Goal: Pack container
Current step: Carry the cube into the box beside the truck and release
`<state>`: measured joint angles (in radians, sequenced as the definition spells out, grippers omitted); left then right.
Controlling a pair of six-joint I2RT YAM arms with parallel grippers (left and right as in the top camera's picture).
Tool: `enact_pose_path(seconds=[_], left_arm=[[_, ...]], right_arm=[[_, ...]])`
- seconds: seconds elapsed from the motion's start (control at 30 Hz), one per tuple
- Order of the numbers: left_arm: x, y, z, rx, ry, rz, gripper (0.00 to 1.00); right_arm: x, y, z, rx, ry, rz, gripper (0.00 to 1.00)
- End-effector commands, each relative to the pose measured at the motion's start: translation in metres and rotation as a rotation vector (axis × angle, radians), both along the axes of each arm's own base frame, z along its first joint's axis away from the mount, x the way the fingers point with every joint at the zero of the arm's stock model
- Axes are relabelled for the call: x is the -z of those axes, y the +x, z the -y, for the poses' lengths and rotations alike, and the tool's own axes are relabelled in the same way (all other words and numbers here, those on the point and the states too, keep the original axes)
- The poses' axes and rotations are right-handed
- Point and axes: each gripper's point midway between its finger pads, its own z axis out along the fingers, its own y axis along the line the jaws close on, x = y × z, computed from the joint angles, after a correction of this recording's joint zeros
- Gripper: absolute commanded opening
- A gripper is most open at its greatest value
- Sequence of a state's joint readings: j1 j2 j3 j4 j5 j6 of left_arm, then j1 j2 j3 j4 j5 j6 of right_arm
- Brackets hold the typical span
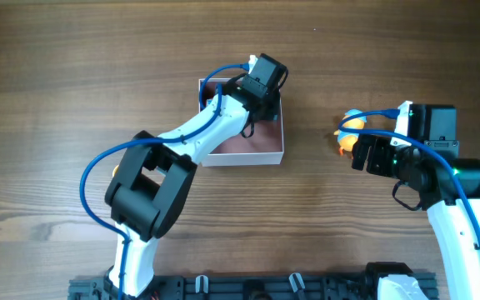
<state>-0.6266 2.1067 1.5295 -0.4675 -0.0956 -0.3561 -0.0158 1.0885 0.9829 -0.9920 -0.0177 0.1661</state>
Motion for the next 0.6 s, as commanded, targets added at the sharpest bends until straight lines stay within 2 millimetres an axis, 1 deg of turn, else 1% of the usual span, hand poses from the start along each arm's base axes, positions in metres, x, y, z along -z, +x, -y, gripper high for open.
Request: enact_pose_path(seconds=[0.0, 0.07, 0.13, 0.47, 0.57], left_arm=[[0.0009, 0.003, 0.0032, 0.015, -0.006, -0.001, 0.37], [0.0011, 0.0055, -0.003, -0.004, 0.024, 0.013, 0.36], [0.0026, 0.004, -0.0061, -0.009, 0.039, 0.006, 0.38], [0.0017, 0.0049, -0.0053, -0.008, 0.036, 0.011, 0.39], [-0.0049, 0.0072, -0.0036, -0.008, 0.028, 0.023, 0.39]], right_arm=[[-0.0055, 0.0034, 0.0027, -0.002, -0.02, 0.01, 1.0], [-0.0055, 0.0034, 0.0027, -0.002, -0.02, 0.01, 0.99], [-0.0056, 0.0035, 0.0027, -0.002, -0.02, 0.01, 1.0], [-0.0055, 0.0033, 0.0026, -0.002, -0.02, 0.01, 1.0], [-0.0055, 0.0034, 0.0026, -0.002, -0.02, 0.01, 1.0]])
